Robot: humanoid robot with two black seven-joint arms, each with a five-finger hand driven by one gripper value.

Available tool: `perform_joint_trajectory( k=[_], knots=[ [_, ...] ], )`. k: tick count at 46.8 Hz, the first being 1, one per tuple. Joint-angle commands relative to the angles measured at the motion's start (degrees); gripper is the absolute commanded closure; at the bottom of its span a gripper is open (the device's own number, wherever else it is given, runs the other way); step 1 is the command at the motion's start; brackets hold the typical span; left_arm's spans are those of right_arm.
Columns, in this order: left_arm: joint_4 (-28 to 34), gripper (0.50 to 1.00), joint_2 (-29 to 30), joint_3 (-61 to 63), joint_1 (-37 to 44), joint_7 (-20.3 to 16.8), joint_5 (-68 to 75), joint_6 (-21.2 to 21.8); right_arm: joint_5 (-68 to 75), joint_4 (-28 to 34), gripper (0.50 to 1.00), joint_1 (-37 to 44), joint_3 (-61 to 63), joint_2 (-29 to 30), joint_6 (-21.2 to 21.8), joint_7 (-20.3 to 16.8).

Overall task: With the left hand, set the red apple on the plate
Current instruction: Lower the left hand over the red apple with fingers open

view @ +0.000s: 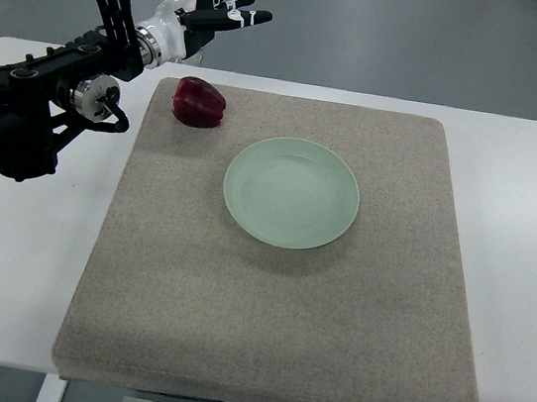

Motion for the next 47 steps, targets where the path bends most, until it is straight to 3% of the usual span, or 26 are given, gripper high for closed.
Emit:
perform_joint_trajectory(
  k=[1, 19, 29, 47],
  knots=[
    [-1.05, 0.519, 1.10, -0.02, -0.46, 0.03, 7.44, 1.10, 0.00, 0.00, 0.536, -0.02, 0.00, 0.00, 0.00, -0.01],
    [-2.55, 0.519, 3.74, 3.14, -1.87, 0.03, 33.11, 1.27, 0.00, -0.09, 0.536, 0.07, 0.00, 0.00, 0.00, -0.01],
    [-8.52, 0.544, 8.92, 10.88, -5.47, -0.24, 46.11, 1.97, 0.00, 0.00, 0.536, 0.07, 0.00, 0.00, 0.00, -0.01],
    [-8.61, 0.551, 11.47, 17.29, -8.81, -5.42, 61.68, 2.94, 0.00, 0.00, 0.538, -0.02, 0.00, 0.00, 0.00, 0.07]
  ],
)
